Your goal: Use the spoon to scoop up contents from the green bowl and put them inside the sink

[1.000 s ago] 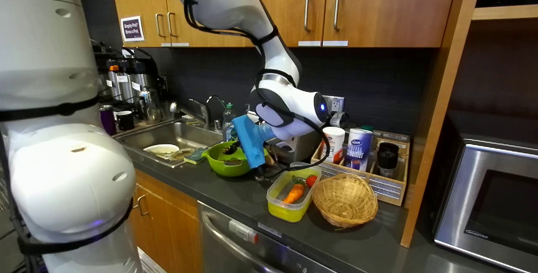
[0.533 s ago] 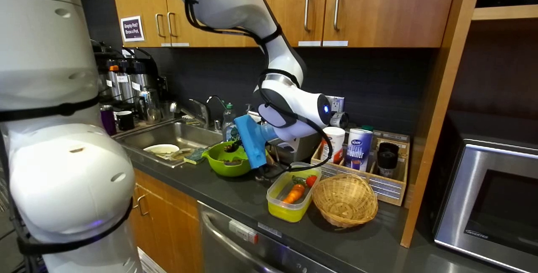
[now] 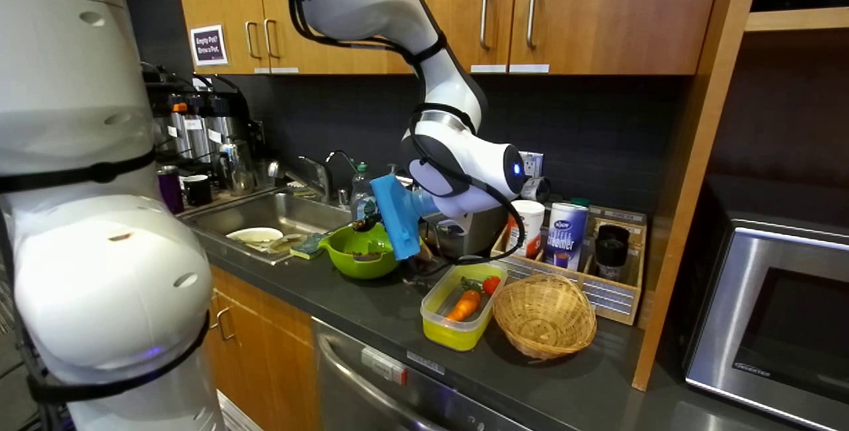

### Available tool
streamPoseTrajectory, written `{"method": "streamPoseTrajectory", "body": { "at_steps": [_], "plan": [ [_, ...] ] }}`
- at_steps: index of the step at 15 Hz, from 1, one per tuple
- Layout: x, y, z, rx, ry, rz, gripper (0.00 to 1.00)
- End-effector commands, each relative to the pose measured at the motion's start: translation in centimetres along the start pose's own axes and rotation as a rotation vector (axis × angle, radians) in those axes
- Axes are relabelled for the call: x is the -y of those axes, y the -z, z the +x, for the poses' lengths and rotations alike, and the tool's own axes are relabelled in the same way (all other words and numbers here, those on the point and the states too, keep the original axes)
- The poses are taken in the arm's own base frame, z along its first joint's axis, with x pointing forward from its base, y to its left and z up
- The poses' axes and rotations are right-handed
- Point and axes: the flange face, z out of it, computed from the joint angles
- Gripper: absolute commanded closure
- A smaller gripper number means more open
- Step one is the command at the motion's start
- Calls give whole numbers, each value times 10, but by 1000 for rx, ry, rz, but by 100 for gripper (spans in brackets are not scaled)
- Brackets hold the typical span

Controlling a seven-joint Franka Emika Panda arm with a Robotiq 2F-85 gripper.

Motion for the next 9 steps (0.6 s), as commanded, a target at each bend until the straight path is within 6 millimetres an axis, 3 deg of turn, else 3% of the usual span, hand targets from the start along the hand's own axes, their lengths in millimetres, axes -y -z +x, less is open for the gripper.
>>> {"method": "streamPoseTrajectory", "body": {
  "at_steps": [1,9],
  "plan": [
    [15,9,-5,-28,14,35,99],
    [16,37,-11,-108,-6,1,99]
  ]
}}
